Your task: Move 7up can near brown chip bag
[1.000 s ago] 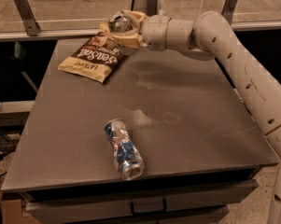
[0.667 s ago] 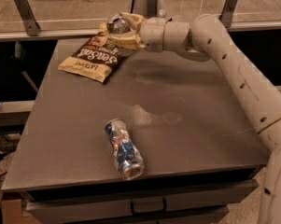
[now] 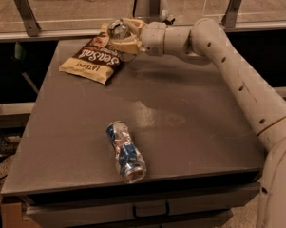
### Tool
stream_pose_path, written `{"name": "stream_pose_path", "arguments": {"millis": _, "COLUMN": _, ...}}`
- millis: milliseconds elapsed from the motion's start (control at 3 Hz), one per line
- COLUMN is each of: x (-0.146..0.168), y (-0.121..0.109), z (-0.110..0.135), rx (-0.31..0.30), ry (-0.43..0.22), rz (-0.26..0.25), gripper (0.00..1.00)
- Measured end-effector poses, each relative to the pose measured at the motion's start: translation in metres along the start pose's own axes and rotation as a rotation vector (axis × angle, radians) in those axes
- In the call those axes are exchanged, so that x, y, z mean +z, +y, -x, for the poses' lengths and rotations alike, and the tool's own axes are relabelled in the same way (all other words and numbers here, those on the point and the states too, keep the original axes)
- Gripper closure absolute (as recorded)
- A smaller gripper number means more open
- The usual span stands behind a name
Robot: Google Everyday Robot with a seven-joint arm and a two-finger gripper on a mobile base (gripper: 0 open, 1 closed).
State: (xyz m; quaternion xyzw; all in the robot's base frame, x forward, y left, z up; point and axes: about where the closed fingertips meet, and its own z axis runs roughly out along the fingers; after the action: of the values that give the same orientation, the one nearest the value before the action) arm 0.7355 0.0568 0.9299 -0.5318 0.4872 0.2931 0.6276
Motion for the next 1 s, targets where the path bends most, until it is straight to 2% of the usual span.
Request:
{"name": "stream_pose_path", "arguments": {"millis": 667, "x": -0.006, "y": 0.005, "z": -0.017, "rx": 0.027, "ry": 0.032, "rz": -0.013, "gripper": 0.04}}
{"name": "stream_pose_path", "arguments": {"millis": 1000, "x": -0.012, "y": 0.007, "z": -0.024, "rx": 0.039, "ry": 0.043, "rz": -0.026, "gripper": 0.00}}
